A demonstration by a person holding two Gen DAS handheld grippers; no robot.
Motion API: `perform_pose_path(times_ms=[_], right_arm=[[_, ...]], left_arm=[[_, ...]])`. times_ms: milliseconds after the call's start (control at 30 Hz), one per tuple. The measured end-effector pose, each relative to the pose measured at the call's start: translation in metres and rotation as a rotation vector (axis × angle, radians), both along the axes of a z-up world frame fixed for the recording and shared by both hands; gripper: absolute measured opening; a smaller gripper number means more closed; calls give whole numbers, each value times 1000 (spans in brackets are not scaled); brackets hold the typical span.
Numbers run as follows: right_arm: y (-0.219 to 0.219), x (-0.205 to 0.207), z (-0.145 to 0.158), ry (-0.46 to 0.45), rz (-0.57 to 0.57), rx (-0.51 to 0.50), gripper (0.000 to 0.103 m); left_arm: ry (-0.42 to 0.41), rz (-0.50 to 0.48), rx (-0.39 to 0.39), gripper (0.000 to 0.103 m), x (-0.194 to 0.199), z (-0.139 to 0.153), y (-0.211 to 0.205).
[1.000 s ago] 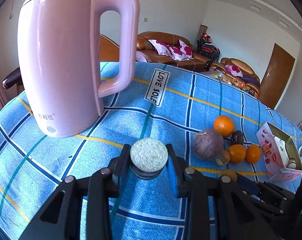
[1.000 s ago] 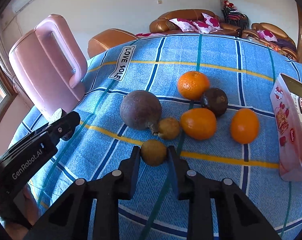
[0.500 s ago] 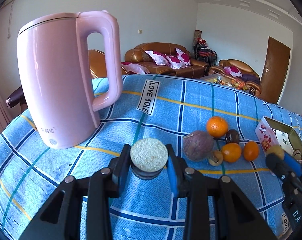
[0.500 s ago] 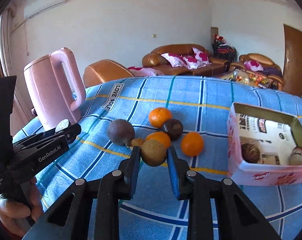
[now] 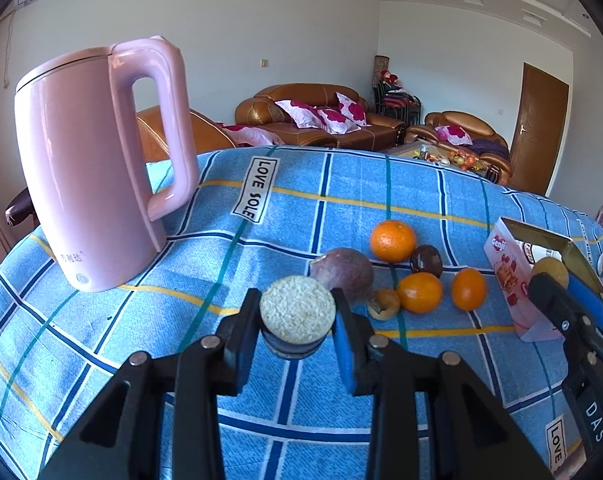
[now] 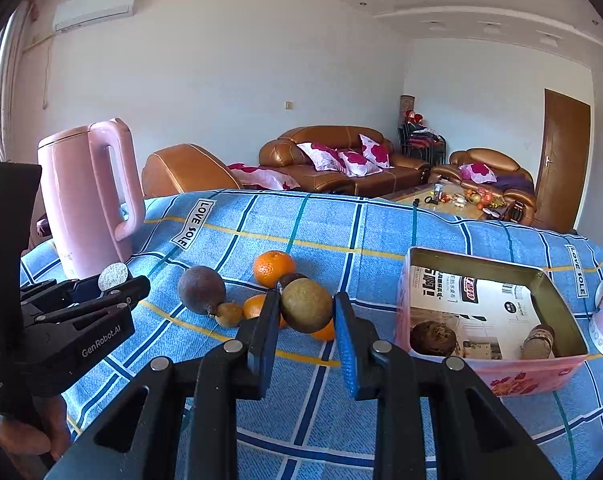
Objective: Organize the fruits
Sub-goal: 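Carry the kiwi into the pink tin and release while the left releases the cylinder cake there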
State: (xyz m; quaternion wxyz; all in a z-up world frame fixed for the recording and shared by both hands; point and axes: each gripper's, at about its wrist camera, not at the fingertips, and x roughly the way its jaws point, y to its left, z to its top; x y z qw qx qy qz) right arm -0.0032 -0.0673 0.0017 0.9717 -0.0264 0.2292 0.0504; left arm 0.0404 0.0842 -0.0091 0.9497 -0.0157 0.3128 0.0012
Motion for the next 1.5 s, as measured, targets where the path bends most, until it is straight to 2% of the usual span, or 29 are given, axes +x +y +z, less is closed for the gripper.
perform_pose_path(times_ms=[567, 833, 967, 1133, 1233, 1333, 1500], right_arm=[[-51, 1, 3, -2, -77, -7, 29], [-86, 5, 5, -1, -127, 4, 29], [-106, 6, 6, -1, -154, 27, 29], [-126, 2, 12, -17, -180, 61, 29], [-131, 0, 17, -31, -180, 86, 29], [-129, -3, 20, -45, -169, 94, 29], [-124, -5, 20, -55, -162, 74, 29]], left_arm=[[4, -104, 12, 36, -2, 1, -69], [-32, -153, 31, 36, -5, 9, -102], [-37, -149, 21, 36, -6, 11, -93], [25, -139, -23, 36, -5, 4, -52], [48, -162, 1, 36, -9, -2, -40], [82, -209, -11, 36, -9, -7, -49], [123, -302, 17, 39, -1, -15, -101]])
